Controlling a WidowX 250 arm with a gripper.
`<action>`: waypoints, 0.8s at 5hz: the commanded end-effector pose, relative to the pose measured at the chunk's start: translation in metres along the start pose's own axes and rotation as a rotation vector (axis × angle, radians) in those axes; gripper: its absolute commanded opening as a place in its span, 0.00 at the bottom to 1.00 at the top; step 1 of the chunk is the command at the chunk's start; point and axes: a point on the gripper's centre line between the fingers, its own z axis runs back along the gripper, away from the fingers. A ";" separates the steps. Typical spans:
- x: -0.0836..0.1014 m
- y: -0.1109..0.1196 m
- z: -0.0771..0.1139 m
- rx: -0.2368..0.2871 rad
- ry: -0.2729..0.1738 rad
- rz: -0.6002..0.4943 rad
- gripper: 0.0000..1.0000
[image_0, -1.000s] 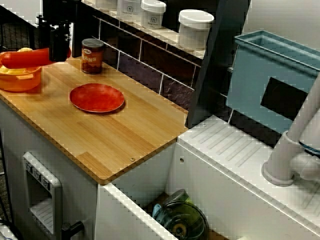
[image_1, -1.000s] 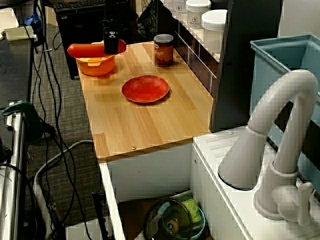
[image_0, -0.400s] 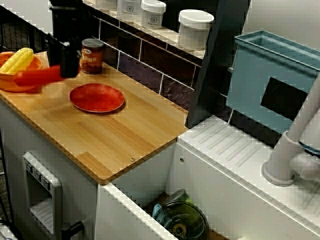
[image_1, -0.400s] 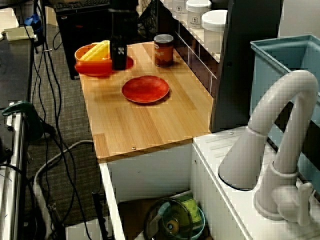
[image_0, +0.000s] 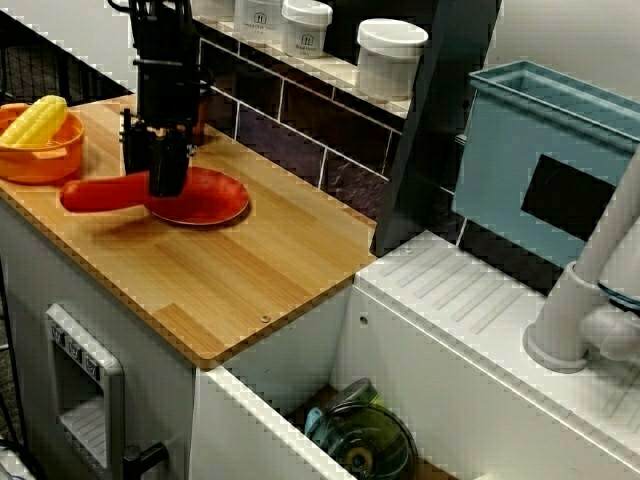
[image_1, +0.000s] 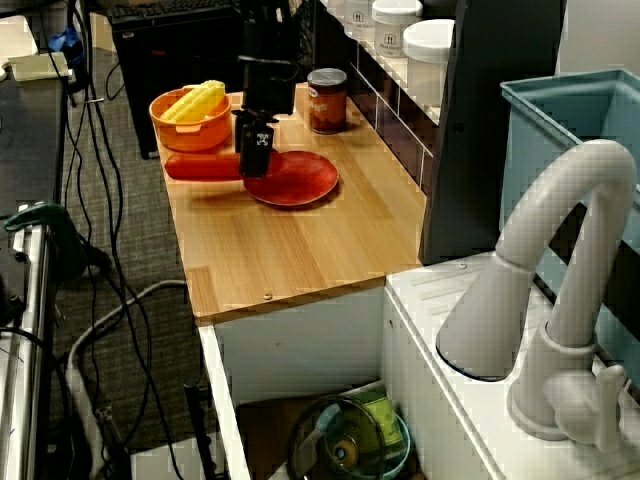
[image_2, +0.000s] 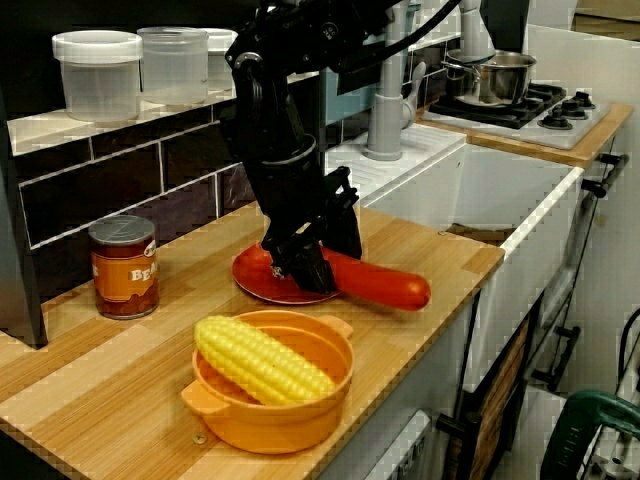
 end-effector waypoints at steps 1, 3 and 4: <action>0.016 -0.001 0.017 0.030 -0.045 0.017 0.00; 0.012 0.000 0.027 0.023 -0.059 0.030 0.00; 0.014 0.003 0.022 0.042 -0.061 0.041 1.00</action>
